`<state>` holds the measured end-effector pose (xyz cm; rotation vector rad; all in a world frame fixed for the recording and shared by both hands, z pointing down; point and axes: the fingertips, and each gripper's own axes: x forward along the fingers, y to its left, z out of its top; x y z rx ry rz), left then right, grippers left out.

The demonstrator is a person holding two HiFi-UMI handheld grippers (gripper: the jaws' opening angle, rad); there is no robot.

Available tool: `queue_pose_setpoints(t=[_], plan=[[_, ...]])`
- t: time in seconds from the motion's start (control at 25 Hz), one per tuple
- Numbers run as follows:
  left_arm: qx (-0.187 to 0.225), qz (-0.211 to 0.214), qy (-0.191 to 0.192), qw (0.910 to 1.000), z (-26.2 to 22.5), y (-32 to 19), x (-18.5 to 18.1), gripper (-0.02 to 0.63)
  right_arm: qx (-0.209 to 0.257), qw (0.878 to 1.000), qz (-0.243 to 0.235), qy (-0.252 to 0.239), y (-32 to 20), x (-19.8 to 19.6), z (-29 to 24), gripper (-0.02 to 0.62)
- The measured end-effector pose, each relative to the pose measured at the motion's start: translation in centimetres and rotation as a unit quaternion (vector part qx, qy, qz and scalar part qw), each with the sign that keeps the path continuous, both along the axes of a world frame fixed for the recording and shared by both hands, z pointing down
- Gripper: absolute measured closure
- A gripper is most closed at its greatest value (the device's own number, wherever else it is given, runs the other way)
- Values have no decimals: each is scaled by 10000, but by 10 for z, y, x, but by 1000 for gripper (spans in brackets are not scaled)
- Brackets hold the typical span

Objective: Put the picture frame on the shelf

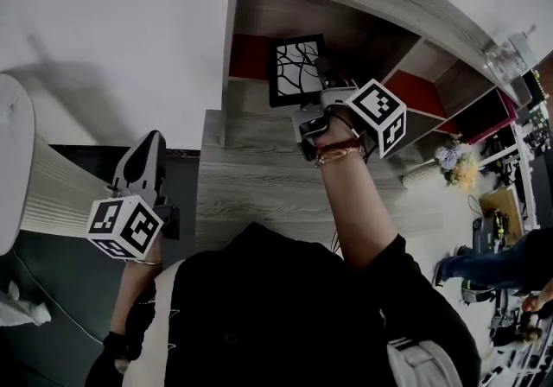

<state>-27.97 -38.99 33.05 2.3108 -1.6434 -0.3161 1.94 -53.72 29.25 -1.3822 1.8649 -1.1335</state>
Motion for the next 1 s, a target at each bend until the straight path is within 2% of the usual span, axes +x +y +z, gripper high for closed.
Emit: queue_pose_setpoints(t=[0.2, 0.48, 0.64, 0.84, 1.0], plan=[[-19, 2, -32, 10000, 0, -1, 0, 594, -146, 9996, 158, -202, -6, 3, 8, 522], [1, -22, -68, 10000, -2, -2, 1, 594, -258, 9992, 287, -69, -11, 1, 9, 520], [-5, -51, -51, 10000, -1, -4, 0, 594, -221, 9988, 215, 382, -14, -2, 6, 517], [1, -62, -35, 10000, -2, -6, -1, 594, -125, 9927, 99, 1193, -14, -7, -1, 511], [4, -81, -5, 10000, -2, -5, -3, 594, -101, 9887, 76, 1492, -14, -8, 0, 508]])
